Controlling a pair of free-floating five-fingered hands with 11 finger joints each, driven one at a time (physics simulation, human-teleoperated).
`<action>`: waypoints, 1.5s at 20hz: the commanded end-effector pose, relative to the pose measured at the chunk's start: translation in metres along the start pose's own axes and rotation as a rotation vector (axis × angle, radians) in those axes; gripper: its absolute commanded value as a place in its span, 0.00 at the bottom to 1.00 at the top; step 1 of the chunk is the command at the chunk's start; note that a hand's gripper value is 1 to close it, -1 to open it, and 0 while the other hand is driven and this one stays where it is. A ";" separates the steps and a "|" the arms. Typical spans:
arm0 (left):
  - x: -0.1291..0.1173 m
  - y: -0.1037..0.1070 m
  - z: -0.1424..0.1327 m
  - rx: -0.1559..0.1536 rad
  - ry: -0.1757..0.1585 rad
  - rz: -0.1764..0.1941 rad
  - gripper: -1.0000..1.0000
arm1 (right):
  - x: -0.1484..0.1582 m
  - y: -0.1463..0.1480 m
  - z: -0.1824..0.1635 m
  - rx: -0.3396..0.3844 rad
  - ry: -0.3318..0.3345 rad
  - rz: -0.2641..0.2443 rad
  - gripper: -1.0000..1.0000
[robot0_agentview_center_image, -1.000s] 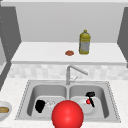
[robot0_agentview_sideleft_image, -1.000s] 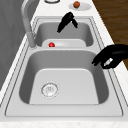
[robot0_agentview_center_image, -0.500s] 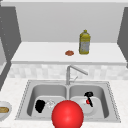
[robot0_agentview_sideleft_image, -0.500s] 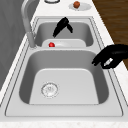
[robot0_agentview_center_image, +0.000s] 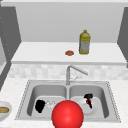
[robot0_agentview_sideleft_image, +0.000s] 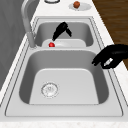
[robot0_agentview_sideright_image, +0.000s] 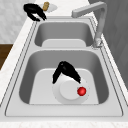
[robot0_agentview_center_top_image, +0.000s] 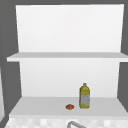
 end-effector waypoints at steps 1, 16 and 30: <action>0.000 0.000 0.000 0.000 0.000 0.000 0.50 | -0.003 0.006 -0.020 -0.002 -0.006 -0.007 0.00; 0.000 0.000 0.000 0.000 0.000 0.000 0.50 | -0.009 0.035 -0.084 0.004 -0.007 -0.002 0.00; 0.000 0.000 0.000 0.000 0.000 0.000 0.50 | -0.016 0.015 -0.121 0.008 -0.019 -0.017 0.00</action>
